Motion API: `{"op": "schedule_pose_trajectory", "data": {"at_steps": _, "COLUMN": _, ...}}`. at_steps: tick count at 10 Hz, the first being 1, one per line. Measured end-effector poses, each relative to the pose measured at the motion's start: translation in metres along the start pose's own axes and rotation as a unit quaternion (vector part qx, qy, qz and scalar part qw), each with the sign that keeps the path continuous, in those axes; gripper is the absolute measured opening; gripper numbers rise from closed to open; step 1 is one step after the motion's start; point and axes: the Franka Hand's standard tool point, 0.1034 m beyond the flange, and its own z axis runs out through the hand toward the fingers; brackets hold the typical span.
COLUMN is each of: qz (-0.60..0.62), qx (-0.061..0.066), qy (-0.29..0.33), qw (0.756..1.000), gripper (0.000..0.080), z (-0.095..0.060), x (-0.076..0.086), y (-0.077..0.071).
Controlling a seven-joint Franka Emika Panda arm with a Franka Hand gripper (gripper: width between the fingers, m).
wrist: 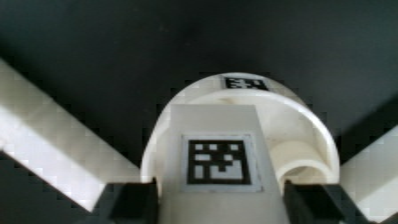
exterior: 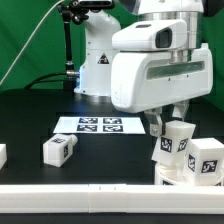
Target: Assemble stool
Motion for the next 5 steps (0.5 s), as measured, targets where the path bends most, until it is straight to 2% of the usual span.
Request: {"op": "schedule_pose_trajectory", "data": {"at_steps": 5, "qz": 0.159, "qx": 0.002, "qy": 0.001, "qw": 0.987, "gripper": 0.0337, "z": 0.0005, "x": 0.0006, "y": -0.0013}}
